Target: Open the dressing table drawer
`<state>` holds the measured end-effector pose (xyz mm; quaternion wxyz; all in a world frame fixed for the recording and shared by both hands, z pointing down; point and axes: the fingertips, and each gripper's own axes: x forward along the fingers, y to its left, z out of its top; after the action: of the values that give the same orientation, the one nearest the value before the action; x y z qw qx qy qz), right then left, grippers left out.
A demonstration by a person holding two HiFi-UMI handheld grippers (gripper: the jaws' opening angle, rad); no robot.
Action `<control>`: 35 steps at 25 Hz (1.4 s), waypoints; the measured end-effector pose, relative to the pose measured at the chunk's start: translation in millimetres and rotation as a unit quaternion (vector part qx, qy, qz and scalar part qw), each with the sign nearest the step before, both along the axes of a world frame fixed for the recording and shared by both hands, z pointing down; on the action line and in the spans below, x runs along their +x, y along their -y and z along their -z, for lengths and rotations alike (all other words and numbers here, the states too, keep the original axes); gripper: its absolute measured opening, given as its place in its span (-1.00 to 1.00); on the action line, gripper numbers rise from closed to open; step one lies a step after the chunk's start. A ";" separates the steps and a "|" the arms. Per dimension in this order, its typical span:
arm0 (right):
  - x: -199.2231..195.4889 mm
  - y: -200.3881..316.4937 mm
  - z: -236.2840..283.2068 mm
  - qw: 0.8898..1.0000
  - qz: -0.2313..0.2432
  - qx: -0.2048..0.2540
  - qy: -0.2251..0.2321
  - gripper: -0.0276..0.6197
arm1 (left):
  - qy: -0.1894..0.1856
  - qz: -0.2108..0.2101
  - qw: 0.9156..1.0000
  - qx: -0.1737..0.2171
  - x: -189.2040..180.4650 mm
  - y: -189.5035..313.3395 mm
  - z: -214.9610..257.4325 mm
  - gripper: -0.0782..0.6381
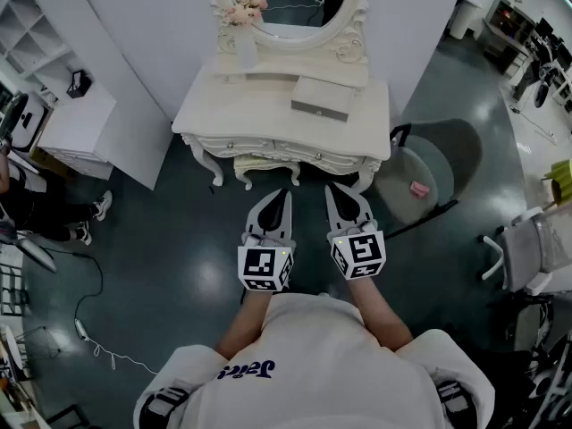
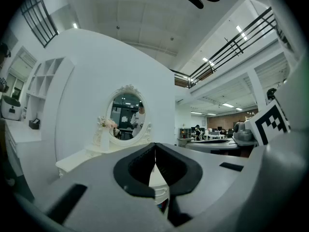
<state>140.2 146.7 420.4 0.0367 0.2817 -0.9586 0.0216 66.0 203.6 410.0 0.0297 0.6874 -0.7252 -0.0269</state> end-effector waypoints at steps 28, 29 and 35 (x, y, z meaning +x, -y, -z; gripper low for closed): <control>-130.4 42.8 -30.2 0.997 -0.060 -0.043 -0.021 -0.88 | -0.045 -0.058 0.997 -0.018 -135.2 51.3 -34.4 -0.74; -132.1 50.6 -30.5 0.997 -0.063 -0.045 -0.021 -0.88 | -0.044 -0.060 0.997 -0.018 -137.3 58.8 -34.1 -0.74; -135.3 117.5 -39.0 0.995 -0.085 -0.056 -0.008 -0.88 | -0.039 -0.075 0.996 -0.018 -149.2 123.6 -40.6 -0.74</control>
<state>4.9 29.2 459.4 0.0582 0.3598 -0.9281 0.0762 -83.2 80.0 450.6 0.0725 0.7377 -0.6701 -0.0381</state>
